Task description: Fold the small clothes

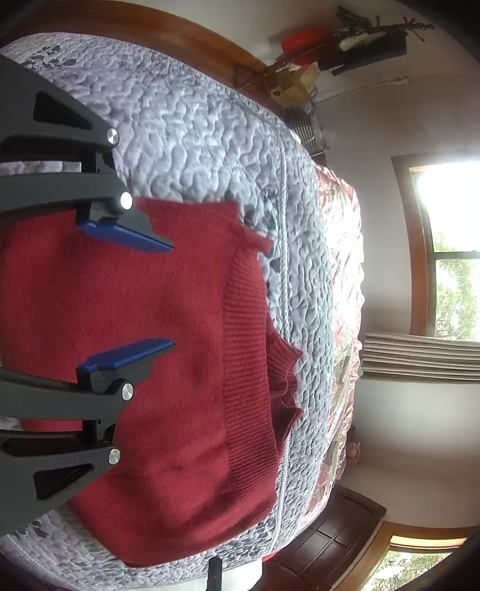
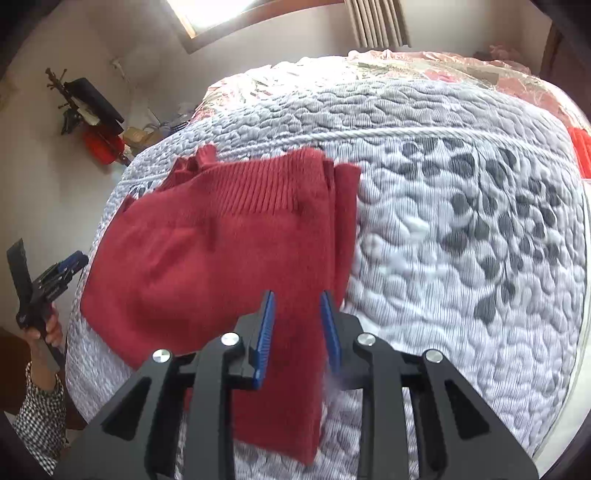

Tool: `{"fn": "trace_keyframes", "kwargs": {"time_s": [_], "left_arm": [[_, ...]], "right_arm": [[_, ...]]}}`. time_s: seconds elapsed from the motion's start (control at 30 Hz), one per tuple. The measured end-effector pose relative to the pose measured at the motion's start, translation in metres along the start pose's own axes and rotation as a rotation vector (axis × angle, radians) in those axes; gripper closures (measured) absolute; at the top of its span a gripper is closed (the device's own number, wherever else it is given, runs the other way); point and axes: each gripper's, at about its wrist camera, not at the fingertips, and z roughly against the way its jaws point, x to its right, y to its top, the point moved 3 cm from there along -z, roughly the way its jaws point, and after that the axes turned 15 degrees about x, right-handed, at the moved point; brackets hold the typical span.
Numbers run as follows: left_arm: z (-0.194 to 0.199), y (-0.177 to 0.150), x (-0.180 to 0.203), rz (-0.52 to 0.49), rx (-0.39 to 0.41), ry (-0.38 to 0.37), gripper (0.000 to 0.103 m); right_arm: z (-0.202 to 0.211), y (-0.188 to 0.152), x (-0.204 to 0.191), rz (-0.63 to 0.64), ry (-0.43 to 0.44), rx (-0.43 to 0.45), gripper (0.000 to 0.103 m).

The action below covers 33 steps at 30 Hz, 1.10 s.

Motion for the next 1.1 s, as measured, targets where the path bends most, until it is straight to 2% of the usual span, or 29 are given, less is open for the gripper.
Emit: {"fn": "trace_keyframes", "kwargs": {"time_s": [0.13,0.27,0.3,0.37,0.53,0.63,0.8,0.87,0.9,0.97,1.03,1.1], "left_arm": [[-0.034,0.0,0.02,0.04,-0.046,-0.025,0.054],[-0.066,-0.003,0.023,0.079,-0.071,0.008,0.054],[-0.073,-0.003,0.023,0.084,-0.077,0.026,0.054],[-0.084,-0.003,0.022,0.086,-0.087,0.052,0.054],[-0.098,-0.01,0.012,0.107,-0.107,0.079,0.054],[-0.098,-0.014,0.012,0.087,-0.099,0.084,0.052],[-0.1,-0.015,0.017,0.05,-0.087,0.1,0.051],[-0.096,-0.014,0.017,0.05,-0.083,0.097,0.052],[-0.093,-0.013,0.017,0.056,-0.084,0.092,0.052],[-0.082,-0.013,0.016,0.081,-0.079,0.072,0.052],[-0.07,-0.015,0.017,0.098,-0.068,0.054,0.05],[-0.059,-0.017,0.021,0.096,-0.057,0.04,0.049]], "right_arm": [[-0.042,0.031,0.012,-0.037,-0.041,-0.031,0.07],[-0.066,0.038,0.023,-0.067,-0.04,-0.053,0.07],[-0.069,0.039,0.024,-0.068,-0.038,-0.054,0.072],[-0.072,0.039,0.023,-0.048,-0.045,-0.058,0.094],[-0.059,0.041,0.029,-0.051,-0.049,-0.004,0.095],[-0.072,0.031,0.044,-0.1,-0.063,-0.046,0.095],[-0.075,0.027,0.039,-0.081,-0.076,-0.027,0.091],[-0.064,0.027,0.034,-0.072,-0.071,-0.015,0.078],[-0.057,0.026,0.032,-0.058,-0.079,-0.008,0.076],[-0.041,0.017,0.025,-0.021,-0.081,-0.005,0.075],[-0.028,0.003,0.021,-0.03,-0.059,-0.012,0.069],[-0.018,-0.012,0.017,-0.031,-0.033,-0.028,0.069]]}}
